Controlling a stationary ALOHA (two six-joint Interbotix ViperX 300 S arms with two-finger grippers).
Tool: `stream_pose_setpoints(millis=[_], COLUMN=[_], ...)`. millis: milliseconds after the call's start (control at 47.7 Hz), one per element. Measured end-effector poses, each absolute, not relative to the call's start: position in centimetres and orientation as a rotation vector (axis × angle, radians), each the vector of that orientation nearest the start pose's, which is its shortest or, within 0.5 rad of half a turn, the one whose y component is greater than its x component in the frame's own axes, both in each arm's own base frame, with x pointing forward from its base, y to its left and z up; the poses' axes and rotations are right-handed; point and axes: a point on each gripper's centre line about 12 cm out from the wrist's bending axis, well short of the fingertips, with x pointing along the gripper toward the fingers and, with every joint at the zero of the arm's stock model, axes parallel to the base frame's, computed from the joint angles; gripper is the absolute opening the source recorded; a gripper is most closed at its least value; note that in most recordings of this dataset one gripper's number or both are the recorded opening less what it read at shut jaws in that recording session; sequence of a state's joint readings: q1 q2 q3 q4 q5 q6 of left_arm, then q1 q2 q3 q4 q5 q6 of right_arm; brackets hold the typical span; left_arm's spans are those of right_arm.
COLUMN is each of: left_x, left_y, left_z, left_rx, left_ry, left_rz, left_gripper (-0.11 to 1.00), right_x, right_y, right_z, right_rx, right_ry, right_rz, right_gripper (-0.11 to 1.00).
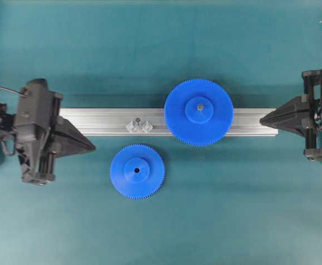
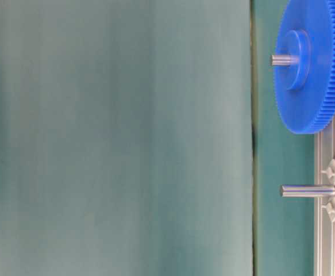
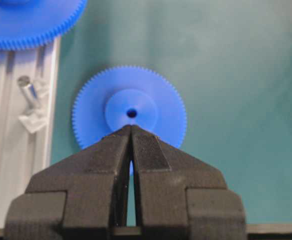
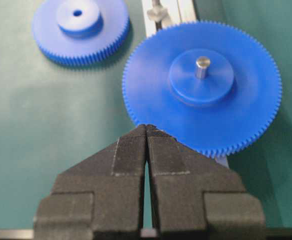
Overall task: Insert the small gear onto the shaft.
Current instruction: 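Move the left gripper toward the small blue gear on the table, then position the left gripper over the small blue gear's hub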
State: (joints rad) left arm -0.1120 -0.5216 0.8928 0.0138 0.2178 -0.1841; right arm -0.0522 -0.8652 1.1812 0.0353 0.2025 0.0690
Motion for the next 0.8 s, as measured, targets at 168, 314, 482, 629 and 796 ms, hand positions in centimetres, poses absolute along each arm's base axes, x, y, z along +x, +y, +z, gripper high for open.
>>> stream_pose_setpoints(millis=[168,314,482,629,796], left_x=[28.9,29.7,30.8,31.7,32.8], left_y=[-3.5,-3.9,-4.2,-4.3,-4.5], left_z=[23.5,23.1,22.6,21.9,21.4], left_rx=[-0.146,-0.141,-0.132,-0.125,-0.12], left_ry=[0.631,0.659,0.72,0.779,0.813], left_rz=[-0.056,-0.061,-0.059,-0.052,-0.05], left_gripper=[0.0,0.0,0.0,0.0,0.0], right_x=[19.8,19.8,19.8,19.8,19.8], right_y=[-1.0,-1.0,-1.0,-1.0,-1.0], right_z=[21.5,21.5,21.4,21.4,21.4], right_rx=[0.117,0.117,0.118,0.116,0.119], right_ry=[0.518,0.52,0.521,0.522,0.521], right_rz=[-0.073,-0.072,-0.074,-0.072,-0.074], right_gripper=[0.03,0.03,0.03,0.03,0.03])
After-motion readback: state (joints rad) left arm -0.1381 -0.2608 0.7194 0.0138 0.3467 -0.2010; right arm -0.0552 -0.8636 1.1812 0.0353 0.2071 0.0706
